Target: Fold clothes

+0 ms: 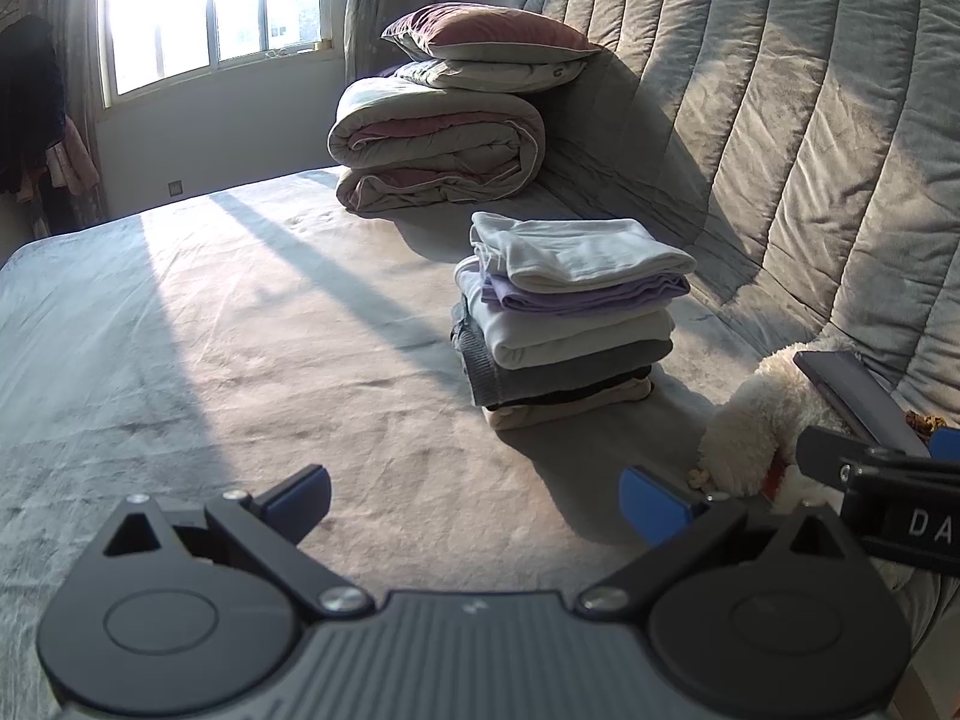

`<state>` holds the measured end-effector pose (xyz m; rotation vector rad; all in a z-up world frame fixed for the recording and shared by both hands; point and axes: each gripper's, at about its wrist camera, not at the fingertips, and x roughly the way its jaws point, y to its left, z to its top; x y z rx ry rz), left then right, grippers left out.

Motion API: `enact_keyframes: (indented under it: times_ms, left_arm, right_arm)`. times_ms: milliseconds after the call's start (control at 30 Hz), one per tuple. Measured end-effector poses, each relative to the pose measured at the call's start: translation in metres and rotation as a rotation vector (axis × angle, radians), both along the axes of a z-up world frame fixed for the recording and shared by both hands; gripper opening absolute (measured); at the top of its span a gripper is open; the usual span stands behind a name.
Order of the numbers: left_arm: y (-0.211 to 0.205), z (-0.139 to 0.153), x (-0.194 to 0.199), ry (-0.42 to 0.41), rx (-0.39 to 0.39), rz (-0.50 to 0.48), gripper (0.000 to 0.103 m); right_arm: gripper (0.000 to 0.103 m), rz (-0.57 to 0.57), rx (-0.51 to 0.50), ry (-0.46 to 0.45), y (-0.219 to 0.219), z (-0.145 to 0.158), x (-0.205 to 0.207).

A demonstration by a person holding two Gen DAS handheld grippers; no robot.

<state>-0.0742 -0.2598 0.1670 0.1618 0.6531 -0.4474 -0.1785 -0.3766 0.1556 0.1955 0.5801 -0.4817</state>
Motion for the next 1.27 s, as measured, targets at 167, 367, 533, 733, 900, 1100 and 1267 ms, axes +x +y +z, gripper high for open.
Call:
enact_keyframes:
  times_ms: [167,367,533,733,900,1100,1267]
  left_arm:
    - [0.012,0.001,-0.001,0.002,0.013,0.005,0.103]
    - [0.049,0.005,-0.003,0.002,0.053,0.019,0.103]
    - [0.087,0.012,-0.005,-0.017,0.075,0.061,0.103]
    - [0.139,0.022,-0.01,-0.022,0.074,0.092,0.103]
    - [0.18,0.031,-0.012,-0.032,0.059,0.138,0.102]
    - [0.222,0.033,-0.013,-0.036,0.048,0.191,0.102]
    - [0.249,0.032,-0.01,-0.034,0.044,0.236,0.102]
  right_arm:
    - [0.103,0.01,-0.01,-0.017,0.007,0.005,0.002]
    - [0.103,0.05,-0.075,0.015,0.037,0.009,0.012]
    - [0.103,0.13,-0.151,0.045,0.083,0.011,0.016]
    - [0.103,0.197,-0.126,0.012,0.123,0.022,0.013]
    - [0.103,0.23,-0.136,-0.007,0.159,0.031,0.016]
    - [0.103,0.286,-0.147,-0.007,0.197,0.032,0.022]
    - [0.103,0.326,-0.152,0.002,0.222,0.028,0.031]
